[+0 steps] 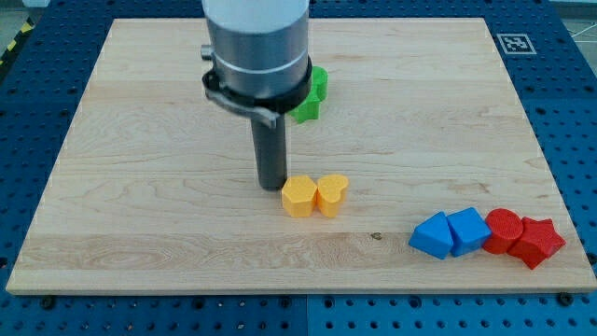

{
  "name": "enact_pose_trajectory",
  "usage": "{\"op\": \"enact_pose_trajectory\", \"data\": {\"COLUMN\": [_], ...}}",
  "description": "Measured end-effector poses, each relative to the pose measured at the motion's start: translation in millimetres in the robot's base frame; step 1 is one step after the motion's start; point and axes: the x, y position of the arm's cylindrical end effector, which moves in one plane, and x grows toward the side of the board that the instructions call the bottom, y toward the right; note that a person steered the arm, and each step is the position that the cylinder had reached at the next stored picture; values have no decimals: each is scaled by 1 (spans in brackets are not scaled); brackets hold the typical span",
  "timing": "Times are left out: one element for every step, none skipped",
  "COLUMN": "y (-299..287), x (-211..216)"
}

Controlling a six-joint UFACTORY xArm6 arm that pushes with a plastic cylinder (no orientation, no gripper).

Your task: Point at the bottom right

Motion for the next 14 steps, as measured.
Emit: {"op": "enact_pose_trajectory", "data": {"y": [23, 68, 108, 152, 161, 198, 202, 221, 240, 240, 240, 283, 361, 375], "x": [-35, -36, -36, 1, 6, 26, 26, 26, 30, 26, 24, 37, 84, 96]}}
